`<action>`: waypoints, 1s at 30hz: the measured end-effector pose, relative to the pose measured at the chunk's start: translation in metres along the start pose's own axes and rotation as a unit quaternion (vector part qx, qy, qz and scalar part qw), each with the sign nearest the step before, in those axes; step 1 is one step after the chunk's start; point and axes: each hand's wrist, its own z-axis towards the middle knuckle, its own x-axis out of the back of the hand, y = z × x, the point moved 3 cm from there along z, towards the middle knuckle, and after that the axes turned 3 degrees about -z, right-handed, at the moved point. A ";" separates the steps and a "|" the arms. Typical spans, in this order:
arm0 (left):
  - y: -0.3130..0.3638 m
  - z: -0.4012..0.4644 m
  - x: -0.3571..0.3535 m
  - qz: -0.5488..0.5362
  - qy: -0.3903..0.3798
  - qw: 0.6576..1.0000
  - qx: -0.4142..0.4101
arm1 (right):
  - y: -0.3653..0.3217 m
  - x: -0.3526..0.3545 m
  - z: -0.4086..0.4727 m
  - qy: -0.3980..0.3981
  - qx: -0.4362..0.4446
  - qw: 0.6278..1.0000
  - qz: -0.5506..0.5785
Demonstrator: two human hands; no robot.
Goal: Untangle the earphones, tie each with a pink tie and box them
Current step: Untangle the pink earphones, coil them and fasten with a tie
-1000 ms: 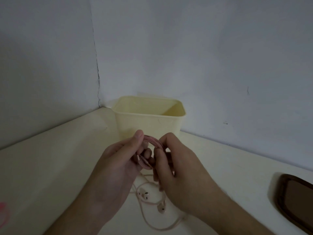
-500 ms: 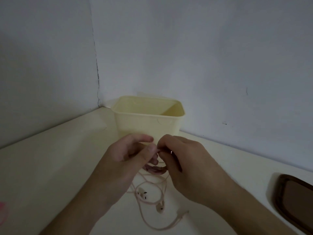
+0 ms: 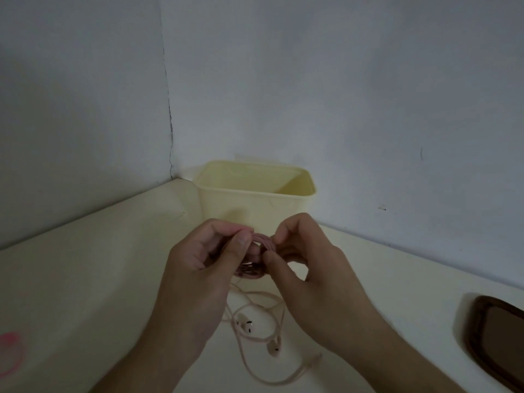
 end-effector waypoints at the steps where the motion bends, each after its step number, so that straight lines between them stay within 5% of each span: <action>1: 0.000 0.000 0.000 -0.005 0.001 1.000 0.003 | 0.000 0.000 0.000 0.005 -0.005 1.000 0.007; 10: -0.004 0.008 0.007 0.037 -0.061 0.996 0.062 | -0.002 0.016 0.008 -0.028 -0.042 0.999 0.011; 16: -0.007 0.008 0.006 0.091 -0.145 0.980 0.097 | -0.003 0.014 0.008 -0.104 0.021 0.989 -0.101; 25: 0.004 0.003 0.040 0.127 -0.062 0.989 0.046 | -0.024 -0.015 0.004 -0.102 -0.040 0.994 -0.007; 30: 0.009 0.006 0.076 0.122 -0.018 0.992 0.035 | -0.074 -0.050 0.013 -0.054 0.034 0.988 -0.141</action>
